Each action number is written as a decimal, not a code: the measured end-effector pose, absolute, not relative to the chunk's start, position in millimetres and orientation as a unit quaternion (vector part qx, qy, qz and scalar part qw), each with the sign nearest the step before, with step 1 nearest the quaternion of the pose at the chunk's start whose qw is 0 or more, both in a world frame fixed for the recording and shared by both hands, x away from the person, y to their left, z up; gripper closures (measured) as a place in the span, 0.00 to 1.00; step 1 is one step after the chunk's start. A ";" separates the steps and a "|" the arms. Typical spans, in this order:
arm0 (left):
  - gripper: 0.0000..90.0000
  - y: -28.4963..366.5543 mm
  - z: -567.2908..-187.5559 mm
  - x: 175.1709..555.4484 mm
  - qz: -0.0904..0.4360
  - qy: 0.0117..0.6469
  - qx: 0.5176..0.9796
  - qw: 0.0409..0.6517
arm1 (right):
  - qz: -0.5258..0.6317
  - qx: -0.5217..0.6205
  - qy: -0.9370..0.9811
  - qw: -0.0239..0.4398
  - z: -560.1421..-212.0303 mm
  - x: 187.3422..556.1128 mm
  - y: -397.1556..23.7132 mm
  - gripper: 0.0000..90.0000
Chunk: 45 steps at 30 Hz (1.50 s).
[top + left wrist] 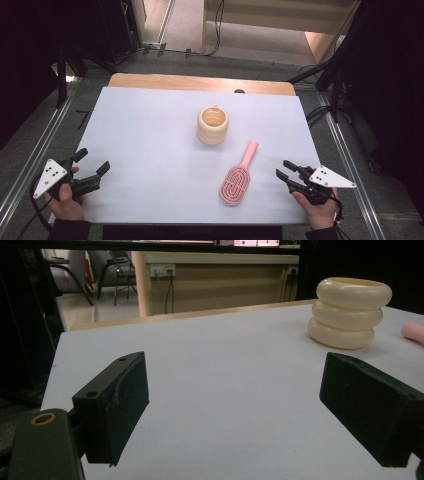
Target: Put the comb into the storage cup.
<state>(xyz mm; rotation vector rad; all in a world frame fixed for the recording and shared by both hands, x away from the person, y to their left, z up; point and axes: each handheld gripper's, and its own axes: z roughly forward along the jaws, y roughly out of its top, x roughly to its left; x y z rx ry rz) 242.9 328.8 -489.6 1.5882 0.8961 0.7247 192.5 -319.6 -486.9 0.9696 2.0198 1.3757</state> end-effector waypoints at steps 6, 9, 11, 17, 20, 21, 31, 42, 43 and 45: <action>0.15 328.8 -489.6 243.0 0.307 0.379 0.673 0.556 | 0.489 0.316 0.778 0.236 -487.5 188.2 -295.3 0.91; 0.15 328.7 -489.6 243.0 0.307 0.378 0.673 0.557 | 0.492 0.294 0.793 0.206 -490.9 184.8 -285.2 0.97; 0.15 328.6 -489.6 243.0 0.307 0.378 0.673 0.557 | 0.485 0.285 0.807 0.180 -494.2 182.7 -277.7 0.97; 0.15 328.4 -489.6 243.1 0.307 0.378 0.673 0.557 | 0.463 0.267 0.832 0.146 -500.5 179.6 -265.3 0.97; 0.15 328.4 -489.6 243.1 0.307 0.377 0.673 0.557 | 0.453 0.264 0.842 0.128 -505.0 179.0 -259.9 0.97; 0.15 328.2 -489.6 243.1 0.307 0.378 0.673 0.557 | 0.451 0.257 0.845 0.124 -506.5 179.4 -257.7 0.97; 0.15 328.0 -489.6 243.1 0.308 0.377 0.674 0.556 | 0.423 0.236 0.870 0.094 -516.9 182.3 -235.1 0.97; 0.15 327.9 -489.8 243.2 0.308 0.378 0.673 0.556 | 0.413 0.236 0.875 0.091 -515.7 188.0 -222.4 0.97; 0.15 327.8 -489.8 243.2 0.308 0.379 0.673 0.555 | 0.413 0.234 0.875 0.092 -515.4 189.1 -219.1 0.97; 0.15 327.9 -489.9 243.1 0.308 0.379 0.673 0.555 | 0.411 0.234 0.876 0.090 -514.7 190.6 -212.8 0.97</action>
